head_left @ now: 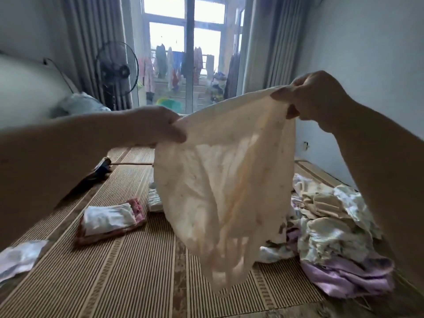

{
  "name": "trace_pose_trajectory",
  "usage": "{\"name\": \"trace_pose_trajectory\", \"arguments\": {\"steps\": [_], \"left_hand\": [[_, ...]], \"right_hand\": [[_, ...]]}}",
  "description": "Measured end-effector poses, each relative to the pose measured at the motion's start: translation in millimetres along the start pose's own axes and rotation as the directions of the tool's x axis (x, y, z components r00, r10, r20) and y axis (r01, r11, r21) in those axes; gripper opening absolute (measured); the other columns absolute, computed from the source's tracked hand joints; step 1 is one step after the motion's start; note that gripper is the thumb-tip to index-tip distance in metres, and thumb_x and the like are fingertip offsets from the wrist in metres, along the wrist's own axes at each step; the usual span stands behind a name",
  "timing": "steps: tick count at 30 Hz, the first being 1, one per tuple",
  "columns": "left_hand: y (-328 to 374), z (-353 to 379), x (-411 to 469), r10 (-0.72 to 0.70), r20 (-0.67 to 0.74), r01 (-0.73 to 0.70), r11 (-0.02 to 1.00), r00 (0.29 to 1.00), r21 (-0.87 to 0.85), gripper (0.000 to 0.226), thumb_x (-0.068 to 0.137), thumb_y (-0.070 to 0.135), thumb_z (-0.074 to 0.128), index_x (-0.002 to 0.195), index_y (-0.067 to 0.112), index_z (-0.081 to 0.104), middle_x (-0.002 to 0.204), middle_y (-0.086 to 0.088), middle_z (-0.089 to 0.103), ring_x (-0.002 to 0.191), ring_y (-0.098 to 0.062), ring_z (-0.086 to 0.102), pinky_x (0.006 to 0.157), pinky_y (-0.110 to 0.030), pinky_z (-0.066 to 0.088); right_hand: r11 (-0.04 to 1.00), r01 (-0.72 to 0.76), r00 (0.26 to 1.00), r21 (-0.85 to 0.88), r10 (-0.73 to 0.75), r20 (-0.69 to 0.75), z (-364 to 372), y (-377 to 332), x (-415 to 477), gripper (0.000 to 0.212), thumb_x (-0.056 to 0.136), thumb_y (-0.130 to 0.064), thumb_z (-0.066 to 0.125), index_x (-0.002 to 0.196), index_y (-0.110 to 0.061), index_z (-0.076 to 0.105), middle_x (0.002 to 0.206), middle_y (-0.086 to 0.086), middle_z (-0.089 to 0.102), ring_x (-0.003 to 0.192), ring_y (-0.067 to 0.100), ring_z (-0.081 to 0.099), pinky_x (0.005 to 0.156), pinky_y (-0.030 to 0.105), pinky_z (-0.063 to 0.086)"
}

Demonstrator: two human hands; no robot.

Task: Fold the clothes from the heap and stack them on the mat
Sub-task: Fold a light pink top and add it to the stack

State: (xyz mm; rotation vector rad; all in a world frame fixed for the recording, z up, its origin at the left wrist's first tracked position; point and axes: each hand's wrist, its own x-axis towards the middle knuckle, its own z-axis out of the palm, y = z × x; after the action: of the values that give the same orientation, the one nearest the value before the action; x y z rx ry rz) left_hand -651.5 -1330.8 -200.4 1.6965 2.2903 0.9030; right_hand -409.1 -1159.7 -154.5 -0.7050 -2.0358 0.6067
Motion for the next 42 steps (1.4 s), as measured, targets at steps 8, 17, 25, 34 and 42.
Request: {"name": "trace_pose_trajectory", "arguments": {"steps": [8, 17, 25, 34, 42], "left_hand": [[-86, 23, -28, -0.453, 0.051, 0.452, 0.865, 0.89, -0.219, 0.014, 0.068, 0.016, 0.061, 0.081, 0.01, 0.061, 0.074, -0.013, 0.053, 0.063, -0.023, 0.049, 0.053, -0.023, 0.03], [-158, 186, -79, -0.504, 0.074, 0.508, 0.861, 0.86, -0.037, 0.059, 0.077, 0.024, 0.07, 0.132, 0.015, 0.052, 0.125, -0.015, 0.054, 0.115, -0.03, 0.053, 0.097, -0.037, 0.045], [-142, 262, -176, -0.116, 0.499, -0.028, 0.962, 0.859, 0.271, 0.051, 0.065, 0.066, 0.068, 0.109, 0.041, 0.057, 0.115, 0.014, 0.05, 0.11, -0.012, 0.041, 0.095, -0.032, 0.042], [-146, 194, -154, -0.057, 0.297, -0.05, 0.939, 0.953, 0.34, 0.01, 0.09, 0.038, 0.06, 0.094, 0.033, 0.068, 0.093, 0.018, 0.054, 0.084, 0.001, 0.05, 0.073, -0.015, 0.038], [-97, 142, -137, -0.274, 0.331, 0.419, 0.732, 0.903, -0.538, 0.009, 0.081, 0.009, 0.061, 0.076, 0.017, 0.06, 0.074, -0.002, 0.067, 0.076, -0.012, 0.056, 0.069, -0.025, 0.039]], "right_hand": [[0.912, -0.411, 0.834, 0.001, 0.376, 0.404, 102, 39, -23, 0.025, 0.077, -0.009, 0.074, 0.064, -0.014, 0.053, 0.044, 0.001, 0.046, 0.032, 0.009, 0.045, 0.04, 0.016, 0.034], [0.865, -0.502, 0.733, -0.009, 0.431, 0.526, 235, 137, -160, 0.034, 0.083, -0.008, 0.067, 0.117, -0.004, 0.061, 0.1, 0.012, 0.066, 0.079, 0.018, 0.062, 0.064, 0.025, 0.049], [0.915, 0.158, 0.559, -0.372, 0.228, 0.797, 236, 162, -266, 0.045, 0.075, -0.054, 0.067, 0.115, -0.033, 0.063, 0.111, -0.005, 0.054, 0.107, 0.015, 0.047, 0.091, 0.029, 0.045], [0.839, -0.539, 0.738, 0.077, 0.426, 0.523, 210, 141, -200, 0.015, 0.099, -0.016, 0.047, 0.096, -0.005, 0.058, 0.076, 0.011, 0.069, 0.07, 0.026, 0.068, 0.079, 0.051, 0.056], [0.82, -0.134, 0.501, -0.556, 0.54, 0.676, 232, 124, -258, 0.039, 0.076, -0.052, 0.067, 0.1, -0.021, 0.067, 0.094, -0.003, 0.069, 0.085, 0.014, 0.066, 0.074, 0.029, 0.056]]}}
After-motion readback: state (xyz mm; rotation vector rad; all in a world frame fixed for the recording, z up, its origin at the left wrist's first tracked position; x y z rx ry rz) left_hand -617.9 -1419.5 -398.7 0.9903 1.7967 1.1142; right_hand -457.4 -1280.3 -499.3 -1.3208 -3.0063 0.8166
